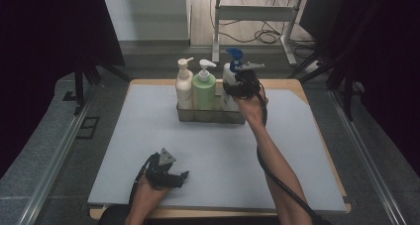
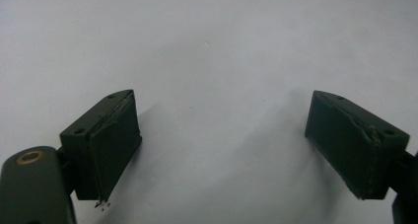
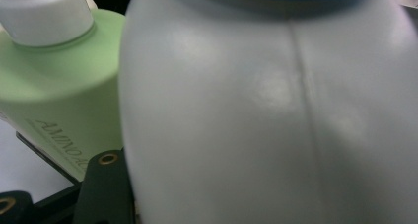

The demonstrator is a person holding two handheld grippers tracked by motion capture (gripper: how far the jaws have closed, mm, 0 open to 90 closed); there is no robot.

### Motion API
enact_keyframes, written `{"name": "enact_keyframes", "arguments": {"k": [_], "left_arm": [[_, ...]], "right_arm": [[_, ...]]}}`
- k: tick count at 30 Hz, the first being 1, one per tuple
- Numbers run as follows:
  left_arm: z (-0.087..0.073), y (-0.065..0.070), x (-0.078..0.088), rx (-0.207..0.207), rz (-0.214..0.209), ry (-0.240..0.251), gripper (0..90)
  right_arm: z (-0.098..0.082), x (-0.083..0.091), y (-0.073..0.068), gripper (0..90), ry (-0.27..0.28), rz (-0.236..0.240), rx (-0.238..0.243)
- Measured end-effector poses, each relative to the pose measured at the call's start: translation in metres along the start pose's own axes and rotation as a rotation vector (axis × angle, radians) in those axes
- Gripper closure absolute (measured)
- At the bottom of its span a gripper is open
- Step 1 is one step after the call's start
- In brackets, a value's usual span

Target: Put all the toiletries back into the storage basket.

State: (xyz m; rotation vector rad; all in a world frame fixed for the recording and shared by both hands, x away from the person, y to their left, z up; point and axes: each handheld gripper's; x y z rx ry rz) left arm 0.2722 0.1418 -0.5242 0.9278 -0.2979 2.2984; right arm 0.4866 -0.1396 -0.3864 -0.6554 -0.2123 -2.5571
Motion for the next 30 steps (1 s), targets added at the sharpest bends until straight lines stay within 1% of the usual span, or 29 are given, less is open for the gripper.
{"name": "enact_keyframes", "arguments": {"k": [14, 23, 24, 25, 28, 30], "left_arm": [[0.0, 0.0, 0.0, 0.0, 0.0, 0.0, 12.9], [0.0, 0.0, 0.0, 0.0, 0.0, 0.0, 12.9], [0.0, 0.0, 0.0, 0.0, 0.0, 0.0, 12.9], [0.0, 0.0, 0.0, 0.0, 0.0, 0.0, 12.9], [0.0, 0.0, 0.0, 0.0, 0.0, 0.0, 12.9], [0.0, 0.0, 0.0, 0.0, 0.0, 0.0, 12.9]], "right_arm": [[-0.013, -0.01, -0.002, 37.9, -0.029, -0.014, 0.02], [-0.02, -0.013, -0.001, 37.7, -0.033, -0.013, 0.007], [-0.02, -0.012, 0.0, 37.5, -0.036, -0.007, 0.0], [-0.02, -0.012, 0.0, 37.5, -0.036, -0.007, 0.0], [-0.02, -0.012, 0.001, 36.9, -0.044, 0.014, 0.005], [-0.02, -0.012, 0.003, 36.3, -0.048, 0.023, -0.004]]}}
Point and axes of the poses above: each handheld gripper's, and its own axes: x roughly backward along the jaws, z roughly out of its top, y roughly to its right, and after that the axes turned 3 degrees about y, right-handed
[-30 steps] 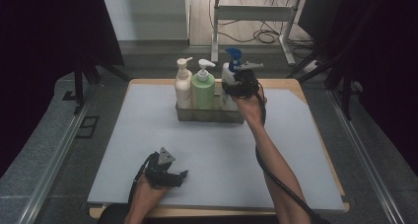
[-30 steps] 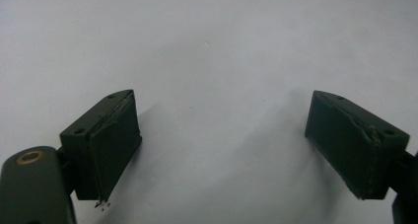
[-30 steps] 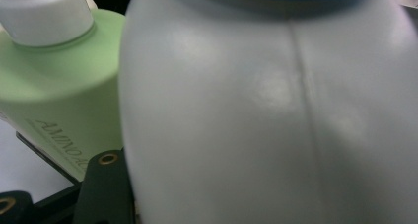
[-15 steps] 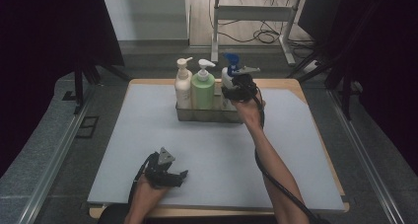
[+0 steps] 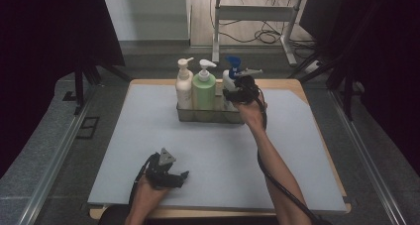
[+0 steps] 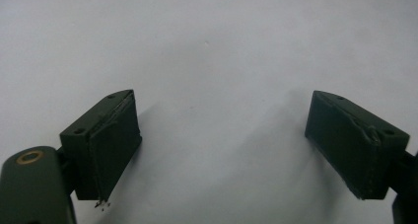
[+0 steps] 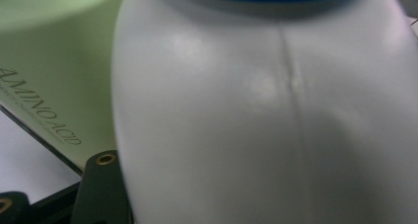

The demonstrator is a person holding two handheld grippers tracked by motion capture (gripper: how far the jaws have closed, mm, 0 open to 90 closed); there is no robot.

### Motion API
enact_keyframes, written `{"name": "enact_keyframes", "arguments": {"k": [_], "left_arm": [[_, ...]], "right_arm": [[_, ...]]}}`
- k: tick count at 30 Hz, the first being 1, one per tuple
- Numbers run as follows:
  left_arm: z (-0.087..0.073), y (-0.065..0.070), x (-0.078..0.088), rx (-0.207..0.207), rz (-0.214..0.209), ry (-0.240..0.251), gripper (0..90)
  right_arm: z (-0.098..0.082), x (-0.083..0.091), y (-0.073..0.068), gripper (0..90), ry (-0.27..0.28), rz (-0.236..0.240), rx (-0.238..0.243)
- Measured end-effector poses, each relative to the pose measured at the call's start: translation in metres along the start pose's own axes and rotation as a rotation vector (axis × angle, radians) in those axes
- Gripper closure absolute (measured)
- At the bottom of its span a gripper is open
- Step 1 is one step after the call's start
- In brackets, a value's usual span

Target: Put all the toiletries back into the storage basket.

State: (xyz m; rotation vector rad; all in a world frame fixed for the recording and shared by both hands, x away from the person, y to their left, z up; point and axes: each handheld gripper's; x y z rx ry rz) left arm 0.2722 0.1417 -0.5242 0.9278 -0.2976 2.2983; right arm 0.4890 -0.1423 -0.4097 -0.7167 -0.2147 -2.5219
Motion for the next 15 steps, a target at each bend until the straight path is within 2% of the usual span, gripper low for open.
{"name": "enact_keyframes", "arguments": {"k": [2, 5, 9, 11, 15], "left_arm": [[0.0, 0.0, 0.0, 0.0, 0.0, 0.0, 12.9], [0.0, 0.0, 0.0, 0.0, 0.0, 0.0, 12.9], [0.0001, 0.0001, 0.0002, 0.0, 0.001, -0.001, 12.9], [0.0001, 0.0, 0.0002, 0.0, 0.0, -0.001, 12.9], [0.0001, 0.0001, 0.0002, 0.0, 0.001, -0.001, 12.9]], "right_arm": [[-0.0007, -0.0006, 0.0037, 34.2, -0.007, 0.03, -0.041], [-0.0026, -0.0018, 0.0058, 32.8, -0.007, 0.046, -0.059], [-0.0045, -0.0045, 0.0067, 26.7, -0.007, 0.028, -0.045], [-0.0057, -0.005, 0.0083, 22.9, 0.0, 0.049, -0.048], [-0.0058, -0.0038, 0.0081, 19.2, 0.003, 0.051, -0.025]]}}
Point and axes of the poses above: each handheld gripper's, and its own axes: x roughly backward along the jaws, z roughly out of its top, y roughly to its right, and after that the axes turned 3 degrees about y, right-handed
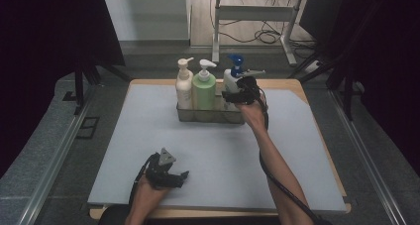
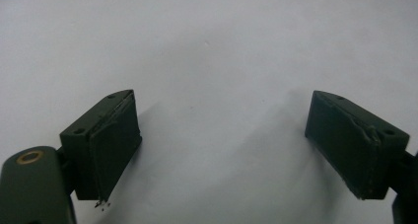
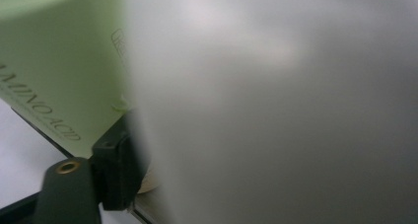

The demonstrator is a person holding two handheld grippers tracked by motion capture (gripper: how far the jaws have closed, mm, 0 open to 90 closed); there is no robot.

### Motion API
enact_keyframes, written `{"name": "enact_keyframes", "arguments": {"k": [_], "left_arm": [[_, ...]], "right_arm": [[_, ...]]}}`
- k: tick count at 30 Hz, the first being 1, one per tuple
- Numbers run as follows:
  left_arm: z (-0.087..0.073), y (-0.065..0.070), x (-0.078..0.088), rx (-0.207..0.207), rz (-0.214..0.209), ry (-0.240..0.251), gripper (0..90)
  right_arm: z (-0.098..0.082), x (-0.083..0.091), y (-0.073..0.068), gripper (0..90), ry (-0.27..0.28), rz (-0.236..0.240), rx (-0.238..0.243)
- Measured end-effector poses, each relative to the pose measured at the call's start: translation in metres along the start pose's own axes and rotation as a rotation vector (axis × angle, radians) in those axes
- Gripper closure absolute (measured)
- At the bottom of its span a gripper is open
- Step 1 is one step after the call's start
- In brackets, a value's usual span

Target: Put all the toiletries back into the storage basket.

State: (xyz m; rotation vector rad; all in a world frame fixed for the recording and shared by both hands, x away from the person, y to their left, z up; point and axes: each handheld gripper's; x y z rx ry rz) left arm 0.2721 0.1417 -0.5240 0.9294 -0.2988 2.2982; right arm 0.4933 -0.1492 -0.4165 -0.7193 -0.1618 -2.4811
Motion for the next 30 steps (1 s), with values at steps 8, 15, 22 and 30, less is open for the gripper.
{"name": "enact_keyframes", "arguments": {"k": [8, 15, 22, 30], "left_arm": [[0.0, 0.0, 0.0, -0.001, 0.0, 0.001, 12.9], [0.0, 0.0, 0.0, 0.0, 0.0, 0.002, 12.9], [0.0, 0.0, 0.0, 0.0, -0.001, 0.003, 12.9], [0.0, 0.0, 0.0, 0.0, 0.0, 0.001, 12.9]], "right_arm": [[-0.001, 0.013, 0.004, 13.7, 0.01, 0.01, 0.024], [-0.009, 0.03, 0.008, 13.3, 0.002, 0.043, 0.031], [-0.02, 0.046, 0.014, 20.7, -0.018, 0.065, 0.014], [-0.037, 0.062, 0.029, 48.5, -0.076, 0.075, 0.024]]}}
Point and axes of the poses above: each handheld gripper's, and its own axes: x roughly backward along the jaws, z roughly out of its top, y roughly to its right, and after that the axes turned 3 degrees about y, right-handed
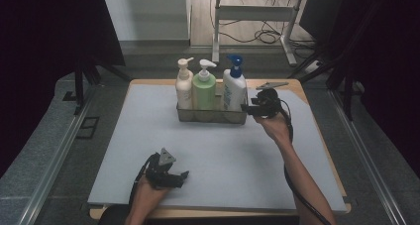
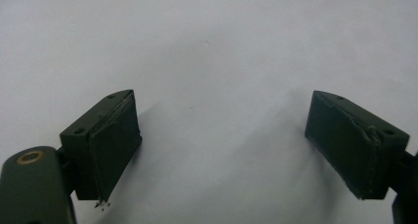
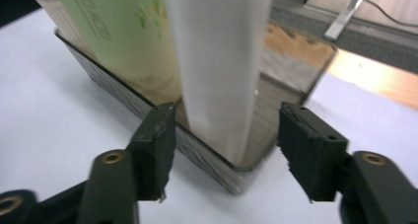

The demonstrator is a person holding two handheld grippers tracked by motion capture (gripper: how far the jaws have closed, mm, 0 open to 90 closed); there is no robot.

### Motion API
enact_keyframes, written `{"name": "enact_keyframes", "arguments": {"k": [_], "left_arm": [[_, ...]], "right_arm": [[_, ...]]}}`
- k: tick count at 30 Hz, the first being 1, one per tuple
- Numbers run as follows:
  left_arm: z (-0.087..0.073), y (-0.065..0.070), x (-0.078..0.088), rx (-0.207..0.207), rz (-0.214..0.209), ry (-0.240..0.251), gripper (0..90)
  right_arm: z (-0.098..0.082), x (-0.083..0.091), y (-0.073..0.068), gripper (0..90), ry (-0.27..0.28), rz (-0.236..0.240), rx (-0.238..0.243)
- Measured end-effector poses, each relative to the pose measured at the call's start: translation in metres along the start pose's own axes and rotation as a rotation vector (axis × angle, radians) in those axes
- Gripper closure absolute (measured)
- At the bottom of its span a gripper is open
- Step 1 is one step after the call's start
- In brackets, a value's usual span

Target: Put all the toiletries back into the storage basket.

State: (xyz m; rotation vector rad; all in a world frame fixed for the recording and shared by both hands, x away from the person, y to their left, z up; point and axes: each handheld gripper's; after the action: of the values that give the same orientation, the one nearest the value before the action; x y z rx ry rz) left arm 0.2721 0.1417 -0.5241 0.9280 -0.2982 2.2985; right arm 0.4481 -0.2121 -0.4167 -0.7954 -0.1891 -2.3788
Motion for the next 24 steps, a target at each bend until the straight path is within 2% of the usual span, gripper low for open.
{"name": "enact_keyframes", "arguments": {"k": [2, 5, 6, 7, 10, 14, 17, 24], "left_arm": [[0.0, 0.0, 0.0, 0.0, 0.0, 0.0, 12.9], [0.0, 0.0, 0.0, 0.0, 0.0, 0.0, 12.9], [0.0, 0.0, 0.0, 0.0, 0.0, 0.0, 12.9], [0.0, 0.0, 0.0, 0.0, 0.0, 0.0, 12.9], [0.0, 0.0, 0.0, 0.0, 0.0, 0.0, 12.9], [0.0, 0.0, 0.0, -0.001, 0.0, -0.001, 12.9], [0.0, 0.0, 0.0, -0.001, 0.0, -0.002, 12.9], [0.0, 0.0, 0.0, -0.002, 0.0, -0.002, 12.9]], "right_arm": [[-0.001, 0.001, 0.003, 51.2, -0.003, -0.004, -0.005], [-0.003, 0.002, 0.01, 64.4, 0.001, -0.012, -0.037], [-0.003, 0.0, 0.013, 73.7, 0.012, -0.012, -0.057], [-0.003, 0.0, 0.013, 73.7, 0.012, -0.012, -0.057], [-0.001, -0.009, 0.015, 85.2, -0.006, -0.043, -0.049], [-0.001, -0.018, 0.017, 89.2, -0.02, -0.052, -0.053], [0.0, -0.027, 0.02, 89.5, -0.042, -0.063, -0.055], [0.002, -0.041, 0.023, 89.5, -0.057, -0.057, -0.067]]}}
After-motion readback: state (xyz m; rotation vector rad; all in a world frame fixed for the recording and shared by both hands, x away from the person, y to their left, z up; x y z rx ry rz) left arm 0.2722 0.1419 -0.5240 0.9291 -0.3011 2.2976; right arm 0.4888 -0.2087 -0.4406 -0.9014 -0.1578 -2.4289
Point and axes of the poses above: each handheld gripper's, and its own axes: x roughly backward along the jaws, z roughly out of its top, y roughly to its right, and after that the axes turned 3 degrees about y, right-handed
